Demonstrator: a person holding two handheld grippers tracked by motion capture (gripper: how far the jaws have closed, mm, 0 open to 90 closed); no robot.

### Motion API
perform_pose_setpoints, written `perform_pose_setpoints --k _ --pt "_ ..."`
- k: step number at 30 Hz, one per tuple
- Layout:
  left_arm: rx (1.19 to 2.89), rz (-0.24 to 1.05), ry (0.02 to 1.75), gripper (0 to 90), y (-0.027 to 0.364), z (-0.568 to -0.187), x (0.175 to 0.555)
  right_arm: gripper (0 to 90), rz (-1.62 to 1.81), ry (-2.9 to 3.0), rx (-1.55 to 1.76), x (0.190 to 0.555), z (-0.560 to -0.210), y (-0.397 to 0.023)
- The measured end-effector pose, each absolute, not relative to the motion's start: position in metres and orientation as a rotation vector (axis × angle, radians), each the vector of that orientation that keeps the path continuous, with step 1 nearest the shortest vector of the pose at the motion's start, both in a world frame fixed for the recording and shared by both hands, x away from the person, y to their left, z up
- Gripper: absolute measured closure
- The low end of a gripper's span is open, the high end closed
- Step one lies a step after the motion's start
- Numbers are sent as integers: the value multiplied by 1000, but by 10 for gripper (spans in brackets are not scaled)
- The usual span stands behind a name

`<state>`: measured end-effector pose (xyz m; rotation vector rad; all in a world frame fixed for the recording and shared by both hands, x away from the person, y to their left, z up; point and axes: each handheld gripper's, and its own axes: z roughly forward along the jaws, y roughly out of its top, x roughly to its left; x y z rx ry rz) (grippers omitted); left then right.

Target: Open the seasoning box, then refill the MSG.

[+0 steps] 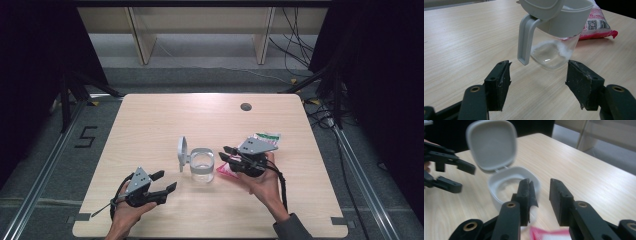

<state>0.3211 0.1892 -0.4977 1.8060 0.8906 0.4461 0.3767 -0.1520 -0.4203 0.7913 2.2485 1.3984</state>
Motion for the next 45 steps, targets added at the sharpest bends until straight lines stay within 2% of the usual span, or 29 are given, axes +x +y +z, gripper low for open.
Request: perform_pose_setpoints --k 4,12,26,32,45 --pt "1802 436 882 333 189 -496 321 664 1340 2224 835 380 -429 -174" --pt "1808 419 886 312 189 -496 321 542 1312 2187 954 379 -442 -206" --pt "1799 415 899 299 186 -495 319 404 1308 2051 1211 375 -456 -257" --pt "1818 423 885 289 183 -495 318 355 1294 2037 1278 377 -463 -265" --pt "1839 416 876 283 181 -497 317 327 1273 2040 1397 387 -474 -261"
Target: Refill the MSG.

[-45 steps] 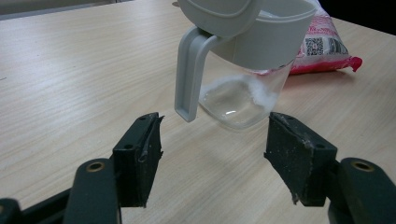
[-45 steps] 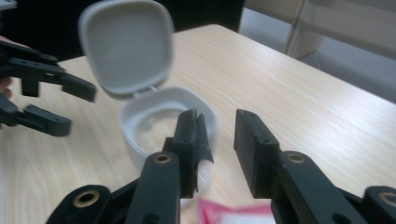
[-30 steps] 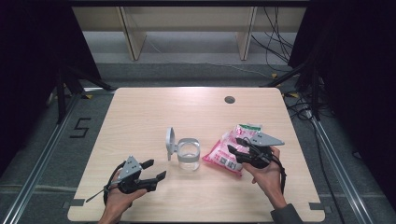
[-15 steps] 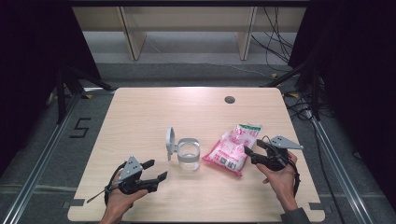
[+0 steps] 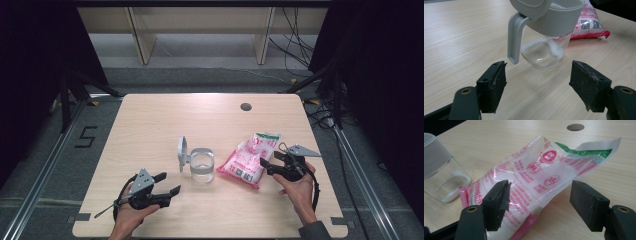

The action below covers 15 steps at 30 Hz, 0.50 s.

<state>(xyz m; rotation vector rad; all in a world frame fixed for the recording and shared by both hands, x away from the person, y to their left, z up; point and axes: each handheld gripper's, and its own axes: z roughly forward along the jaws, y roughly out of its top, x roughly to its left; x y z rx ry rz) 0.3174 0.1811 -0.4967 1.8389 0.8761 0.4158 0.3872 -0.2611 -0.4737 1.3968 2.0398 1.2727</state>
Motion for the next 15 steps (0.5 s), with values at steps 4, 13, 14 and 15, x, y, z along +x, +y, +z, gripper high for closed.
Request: perform_pose_setpoints --k 4,13,14,15 --pt "1819 403 888 284 177 -498 316 328 1260 2046 1378 395 -479 -263" --pt "1820 396 888 275 175 -498 316 339 1301 2028 1450 409 -486 -268" --pt "1842 414 872 275 177 -497 316 340 1320 2008 1520 408 -487 -264" --pt "1812 395 883 275 176 -497 316 341 1305 2024 1458 413 -490 -267"
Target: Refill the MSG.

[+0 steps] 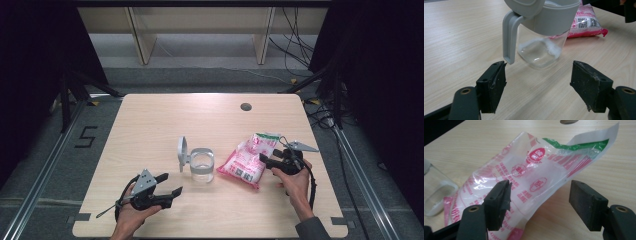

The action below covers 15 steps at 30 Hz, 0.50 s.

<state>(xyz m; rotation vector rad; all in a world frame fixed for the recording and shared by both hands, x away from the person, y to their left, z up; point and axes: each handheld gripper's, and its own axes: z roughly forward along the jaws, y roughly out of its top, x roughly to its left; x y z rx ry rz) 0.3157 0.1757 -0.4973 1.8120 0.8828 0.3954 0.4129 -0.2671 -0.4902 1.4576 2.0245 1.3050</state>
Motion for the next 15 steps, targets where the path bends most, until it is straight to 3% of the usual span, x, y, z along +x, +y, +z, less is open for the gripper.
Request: perform_pose_setpoints --k 15 --pt "1817 402 886 274 176 -496 315 445 1358 1998 1458 427 -500 -262"
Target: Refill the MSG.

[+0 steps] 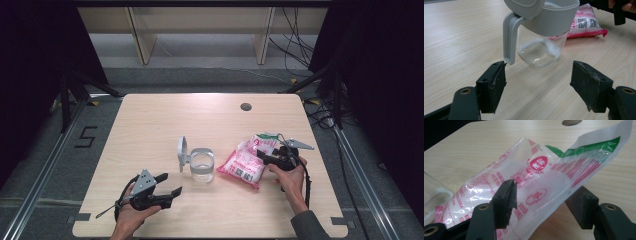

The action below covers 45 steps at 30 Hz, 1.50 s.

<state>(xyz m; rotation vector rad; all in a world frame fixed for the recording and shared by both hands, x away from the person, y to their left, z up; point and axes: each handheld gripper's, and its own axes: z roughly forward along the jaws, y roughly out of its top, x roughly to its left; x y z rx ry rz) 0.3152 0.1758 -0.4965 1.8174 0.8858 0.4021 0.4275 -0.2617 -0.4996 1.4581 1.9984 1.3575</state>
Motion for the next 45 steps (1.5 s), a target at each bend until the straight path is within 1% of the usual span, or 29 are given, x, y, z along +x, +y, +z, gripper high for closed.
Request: perform_pose_setpoints --k 5,6,7,8,9,12,18,21,23,26,28,29,31,33,34,36,39,41,45 --pt "1828 402 880 274 177 -497 316 462 1320 2042 1437 431 -497 -257" --pt "1813 398 889 274 176 -497 316 463 1285 2044 1505 429 -494 -251" --pt "1812 398 887 273 175 -497 316 475 1300 2054 1426 434 -497 -252" --pt "1813 399 885 273 175 -497 315 484 1295 2055 1423 435 -498 -252" --pt "1815 395 883 273 175 -498 315 492 1303 2048 1488 434 -498 -248" --pt "1816 395 884 273 176 -497 316 540 1306 2046 1433 438 -500 -250" --pt "1829 406 885 273 177 -496 315 668 1297 2034 1448 442 -503 -252" --pt "1834 406 885 274 177 -496 315 734 1342 2031 1506 438 -501 -250" --pt "1828 406 887 274 177 -496 315 784 1299 2043 1446 440 -501 -252" --pt "1821 404 891 274 177 -496 315 868 1340 2056 1422 440 -501 -251" --pt "1815 400 893 275 176 -496 315 899 1363 2058 1429 439 -501 -250" --pt "1814 399 892 275 176 -496 315 900 1363 2058 1455 437 -499 -248" --pt "1831 406 889 275 178 -496 315 900 1356 2069 1380 438 -499 -248" --pt "1808 394 888 276 177 -496 315 900 1369 2060 1440 433 -495 -245" --pt "1804 397 889 276 177 -496 315 900 1383 2063 1369 435 -495 -247" --pt "1809 398 891 276 177 -496 315 900 1417 2058 1359 434 -493 -246" --pt "1834 399 883 278 177 -496 315 900 1440 2051 1341 430 -483 -242" --pt "1830 391 876 278 176 -497 315 900 1427 2067 1266 429 -477 -240" --pt "1828 386 875 278 172 -497 313 900 1475 2049 1253 425 -469 -237"
